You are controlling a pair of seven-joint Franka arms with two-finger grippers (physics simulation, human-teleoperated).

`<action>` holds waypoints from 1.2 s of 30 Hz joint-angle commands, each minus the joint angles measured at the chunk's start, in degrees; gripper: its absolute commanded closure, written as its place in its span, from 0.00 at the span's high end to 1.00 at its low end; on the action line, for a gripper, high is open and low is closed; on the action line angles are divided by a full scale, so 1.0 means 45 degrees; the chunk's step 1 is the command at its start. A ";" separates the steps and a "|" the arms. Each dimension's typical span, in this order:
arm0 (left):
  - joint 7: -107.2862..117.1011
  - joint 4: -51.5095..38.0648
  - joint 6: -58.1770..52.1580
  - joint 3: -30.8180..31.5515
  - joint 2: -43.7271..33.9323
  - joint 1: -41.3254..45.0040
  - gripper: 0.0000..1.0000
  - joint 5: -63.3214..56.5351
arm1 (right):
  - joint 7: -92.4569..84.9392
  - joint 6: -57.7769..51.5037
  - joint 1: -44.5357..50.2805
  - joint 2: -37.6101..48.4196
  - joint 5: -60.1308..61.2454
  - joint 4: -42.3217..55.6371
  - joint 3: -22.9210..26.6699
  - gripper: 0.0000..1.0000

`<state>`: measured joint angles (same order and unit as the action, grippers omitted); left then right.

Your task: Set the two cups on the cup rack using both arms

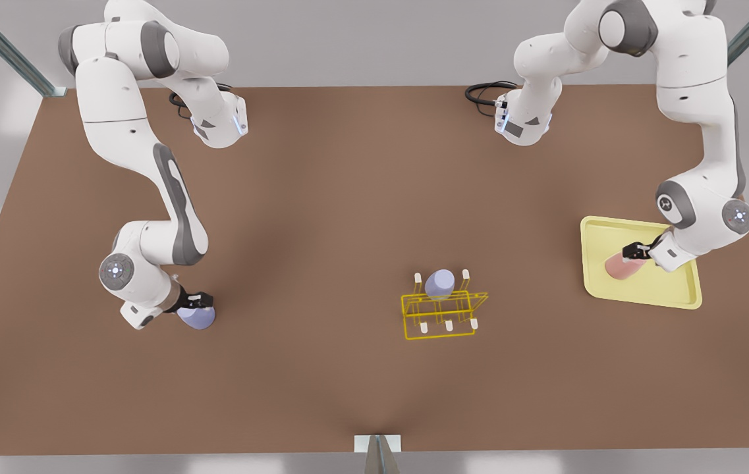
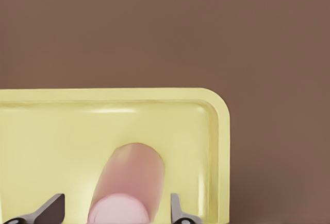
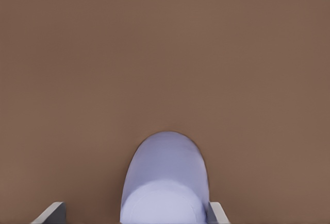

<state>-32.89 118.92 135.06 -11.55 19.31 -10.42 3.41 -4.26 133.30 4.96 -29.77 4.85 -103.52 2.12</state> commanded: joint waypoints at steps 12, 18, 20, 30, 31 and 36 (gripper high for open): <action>-0.3024 0.0799 0.1666 -0.0011 0.0768 -0.0146 1.00 0.0101 | -0.1142 0.0163 0.0011 -0.0611 -0.0121 -0.0102 0.0055 1.00; -0.3024 0.0818 0.1685 -0.0011 0.0807 -0.0322 1.00 0.0120 | -0.1123 0.0163 -0.0029 -0.0924 -0.0199 -0.0004 0.0094 1.00; -0.3024 0.0818 0.1705 -0.0011 0.0826 -0.0341 1.00 0.0120 | -0.1123 0.0163 -0.0009 -0.1022 -0.0199 0.0035 0.0094 1.00; -0.3004 0.0779 0.2056 -0.0011 0.1080 -0.0302 0.92 0.0394 | -0.1103 0.0163 0.0069 -0.1276 -0.0218 0.0230 0.0094 1.00; -0.3004 0.0779 0.2076 -0.0011 0.1100 -0.0283 0.92 0.0394 | -0.1103 0.0163 0.0069 -0.1295 -0.0218 0.0230 0.0094 1.00; -0.3004 0.0760 0.2174 -0.0011 0.1178 -0.0283 0.81 0.0394 | -0.1103 0.0164 0.0050 -0.1295 -0.0218 0.0250 0.0094 0.86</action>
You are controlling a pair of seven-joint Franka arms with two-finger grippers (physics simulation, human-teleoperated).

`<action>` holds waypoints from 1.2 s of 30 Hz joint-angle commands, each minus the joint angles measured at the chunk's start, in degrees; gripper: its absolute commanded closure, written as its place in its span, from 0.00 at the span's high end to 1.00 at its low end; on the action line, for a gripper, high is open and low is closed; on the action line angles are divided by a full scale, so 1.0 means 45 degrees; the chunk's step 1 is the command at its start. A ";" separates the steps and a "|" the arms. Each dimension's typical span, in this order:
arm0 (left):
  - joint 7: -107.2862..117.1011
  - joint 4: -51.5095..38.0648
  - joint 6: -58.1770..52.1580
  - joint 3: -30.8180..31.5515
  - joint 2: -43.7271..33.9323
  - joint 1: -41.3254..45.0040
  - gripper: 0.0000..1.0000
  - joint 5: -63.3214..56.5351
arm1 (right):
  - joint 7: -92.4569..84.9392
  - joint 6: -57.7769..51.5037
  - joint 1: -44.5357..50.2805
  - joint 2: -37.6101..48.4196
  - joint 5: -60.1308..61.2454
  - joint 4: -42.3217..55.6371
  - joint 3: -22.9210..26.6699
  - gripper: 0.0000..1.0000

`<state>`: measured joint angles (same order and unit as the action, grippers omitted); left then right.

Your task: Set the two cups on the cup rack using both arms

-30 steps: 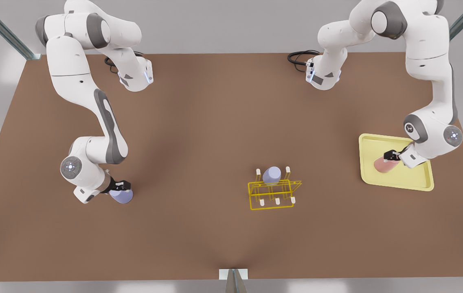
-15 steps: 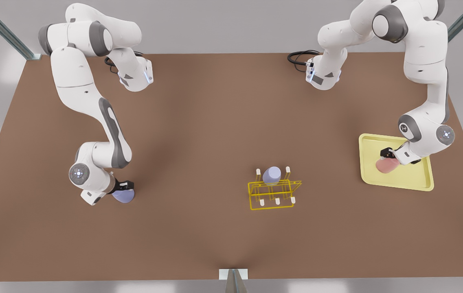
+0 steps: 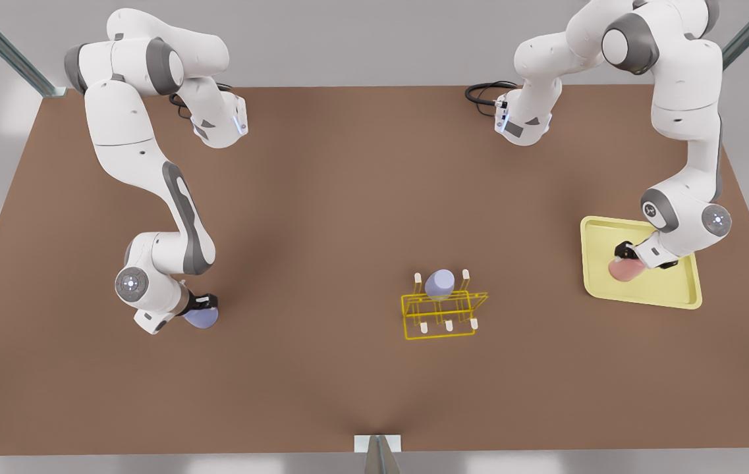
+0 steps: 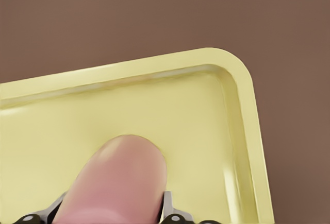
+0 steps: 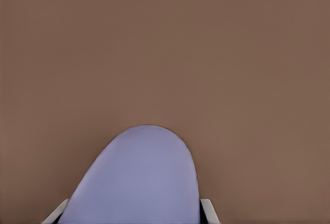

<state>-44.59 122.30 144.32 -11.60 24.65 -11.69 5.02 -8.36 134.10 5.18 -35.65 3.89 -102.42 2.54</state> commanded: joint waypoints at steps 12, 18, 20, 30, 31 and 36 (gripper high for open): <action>-0.0014 -0.0576 -0.1991 0.0039 -0.1317 0.0116 0.81 -0.0061 | -0.0134 -0.0035 0.0117 0.0070 0.0073 0.0455 -0.0114 0.84; 0.4069 -0.5124 -0.5604 0.1328 -0.0089 0.1620 0.81 -0.0061 | -0.0154 -0.0016 0.0352 0.0148 0.0112 0.1294 -0.1383 0.84; 0.5493 -0.7411 -0.6544 0.2146 0.1241 0.1621 0.81 -0.0003 | -0.0017 -0.0016 0.0411 0.0148 0.0112 0.1588 -0.1891 0.84; 1.3579 -1.2803 -0.6427 0.4453 0.4269 0.2675 0.81 -0.0081 | 0.5783 -0.0016 0.3028 -0.1512 0.0913 0.5239 -0.2067 0.84; 1.3971 -1.3057 -0.6524 0.4472 0.4269 0.2714 0.81 -0.0061 | 0.5882 -0.0016 0.3087 -0.1746 0.0952 0.5650 -0.2184 0.84; 1.4518 -1.3663 -0.6835 0.4726 0.4679 0.3436 0.81 -0.0022 | 0.6799 0.0082 0.3087 -0.2391 0.1088 0.6880 -0.3044 0.84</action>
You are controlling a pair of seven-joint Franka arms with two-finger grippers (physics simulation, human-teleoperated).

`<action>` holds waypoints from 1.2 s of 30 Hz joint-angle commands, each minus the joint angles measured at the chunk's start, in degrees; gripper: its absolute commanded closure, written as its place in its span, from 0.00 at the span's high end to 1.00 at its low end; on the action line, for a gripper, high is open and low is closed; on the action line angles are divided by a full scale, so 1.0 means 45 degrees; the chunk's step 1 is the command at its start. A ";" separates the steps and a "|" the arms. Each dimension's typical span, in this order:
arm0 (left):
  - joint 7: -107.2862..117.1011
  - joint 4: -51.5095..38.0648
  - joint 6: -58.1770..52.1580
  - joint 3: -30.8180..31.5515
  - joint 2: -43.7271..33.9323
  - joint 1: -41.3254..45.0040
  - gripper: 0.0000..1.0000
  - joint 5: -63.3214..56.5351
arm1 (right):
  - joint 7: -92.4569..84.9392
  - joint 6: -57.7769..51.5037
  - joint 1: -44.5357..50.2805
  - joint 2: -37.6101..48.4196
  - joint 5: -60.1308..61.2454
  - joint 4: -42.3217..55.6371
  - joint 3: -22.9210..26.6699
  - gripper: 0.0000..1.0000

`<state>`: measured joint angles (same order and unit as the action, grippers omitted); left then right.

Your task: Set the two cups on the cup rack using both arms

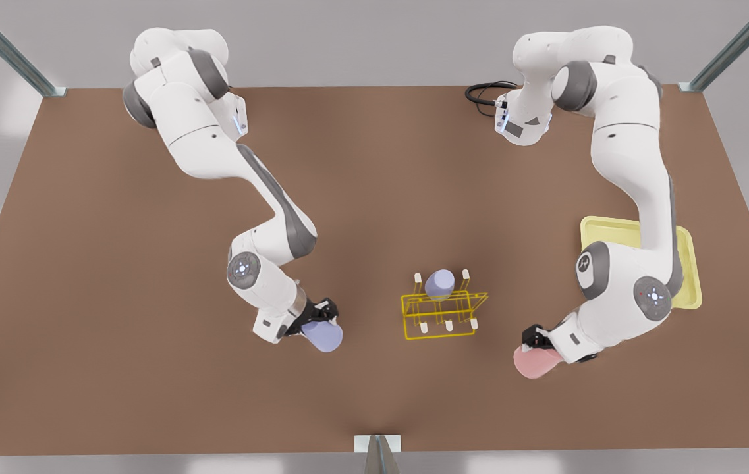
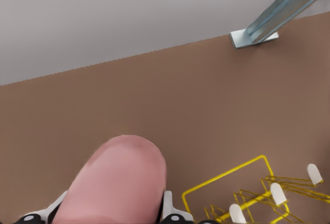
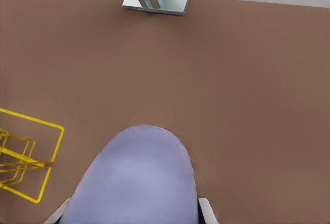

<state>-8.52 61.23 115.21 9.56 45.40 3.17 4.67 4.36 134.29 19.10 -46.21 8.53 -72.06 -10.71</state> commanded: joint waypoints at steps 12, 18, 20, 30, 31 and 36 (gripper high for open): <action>0.7264 0.0046 -0.4197 0.0767 0.0086 0.1052 0.83 0.0193 | 0.4110 0.1173 0.0639 -0.2446 0.1445 0.3317 -0.0862 0.84; 0.7206 0.0202 -0.4177 0.0767 0.0262 0.1052 1.00 0.0173 | 0.4110 0.1310 0.0736 -0.2934 0.1777 0.4274 -0.1252 0.84; 0.7186 0.0027 -0.5640 0.0728 -0.0421 0.0955 1.00 0.0115 | 0.4090 0.1701 0.0814 -0.3090 0.1777 0.4392 -0.1331 0.84; 0.2245 0.4070 -0.6521 -0.0522 -0.6770 0.0603 1.00 -0.3030 | 0.3954 0.2365 0.1166 -0.4009 0.1757 0.5525 -0.2249 0.84; 0.2186 0.4070 -0.6929 -0.0522 -0.6809 0.0447 1.00 -0.2991 | 0.3973 0.2365 0.1263 -0.4028 0.1757 0.5603 -0.2249 0.84; 0.2167 0.4011 -0.7439 -0.0288 -0.6848 0.0427 1.00 -0.2815 | 0.3973 0.2443 0.1420 -0.4087 0.1757 0.5603 -0.2249 0.84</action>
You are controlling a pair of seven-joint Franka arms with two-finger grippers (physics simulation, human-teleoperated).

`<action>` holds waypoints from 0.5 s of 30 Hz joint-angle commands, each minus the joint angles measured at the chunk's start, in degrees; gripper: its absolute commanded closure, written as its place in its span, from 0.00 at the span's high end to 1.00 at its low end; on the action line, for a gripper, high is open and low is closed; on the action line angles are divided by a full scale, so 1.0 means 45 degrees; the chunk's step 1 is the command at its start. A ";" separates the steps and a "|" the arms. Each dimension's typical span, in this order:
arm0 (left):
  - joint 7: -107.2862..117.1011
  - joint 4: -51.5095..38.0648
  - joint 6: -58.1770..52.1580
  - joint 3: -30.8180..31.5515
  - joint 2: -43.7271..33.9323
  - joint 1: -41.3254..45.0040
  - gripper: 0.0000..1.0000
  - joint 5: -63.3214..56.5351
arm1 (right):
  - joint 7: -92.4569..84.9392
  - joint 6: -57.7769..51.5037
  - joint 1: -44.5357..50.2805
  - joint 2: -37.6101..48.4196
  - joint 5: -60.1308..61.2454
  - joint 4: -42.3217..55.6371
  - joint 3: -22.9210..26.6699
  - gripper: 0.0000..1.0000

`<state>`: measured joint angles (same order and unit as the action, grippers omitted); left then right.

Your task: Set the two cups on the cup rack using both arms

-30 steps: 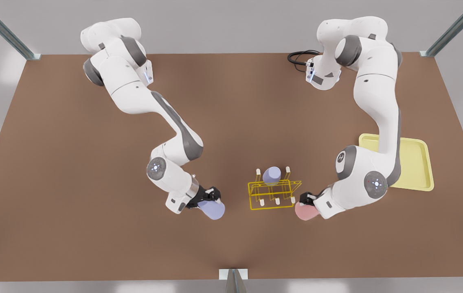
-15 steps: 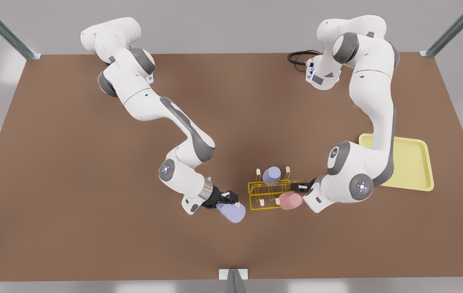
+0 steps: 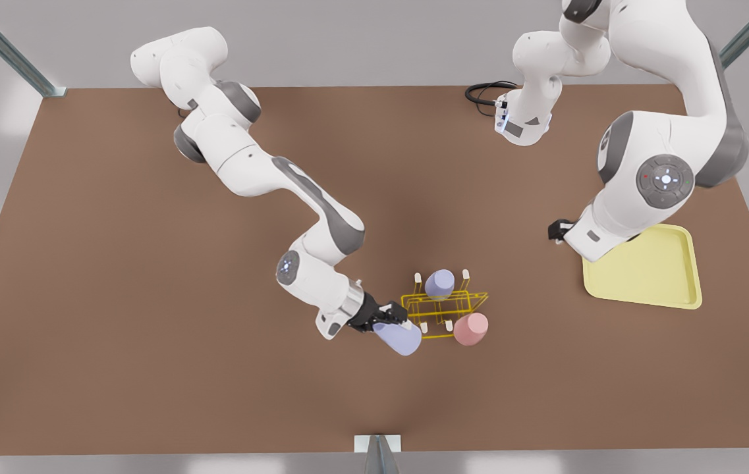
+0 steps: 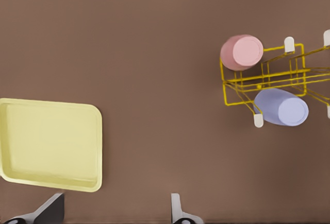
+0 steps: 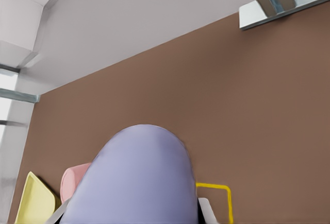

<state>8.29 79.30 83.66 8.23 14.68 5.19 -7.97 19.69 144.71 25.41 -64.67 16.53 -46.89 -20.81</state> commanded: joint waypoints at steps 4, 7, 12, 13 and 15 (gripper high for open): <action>-0.1568 -0.0005 -0.0231 0.0007 0.0040 -0.0098 1.00 -0.0044 | 0.0547 0.0206 0.0214 -0.0043 -0.0040 0.0029 -0.0004 0.84; -0.1548 -0.0005 -0.0231 0.0007 0.0059 -0.0098 1.00 -0.0044 | 0.0547 0.0460 0.0467 -0.0492 -0.0040 0.0478 0.0016 0.84; -0.1548 -0.0005 0.0062 0.0007 0.0176 -0.0117 1.00 -0.0084 | 0.0527 0.0479 0.0546 -0.0571 -0.0040 0.0537 0.0016 0.84; -0.1548 -0.0005 0.0062 0.0007 0.0196 -0.0117 1.00 -0.0103 | 0.0527 0.0479 0.0565 -0.0571 -0.0040 0.0556 0.0016 0.84; -0.1548 -0.0005 0.0062 0.0007 0.0215 -0.0117 1.00 -0.0103 | 0.0430 0.0479 0.0565 -0.0590 -0.0040 0.0615 0.0016 0.84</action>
<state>4.34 79.30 83.48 8.24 15.68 4.68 -8.32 20.79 146.68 27.93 -67.39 16.45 -44.28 -20.76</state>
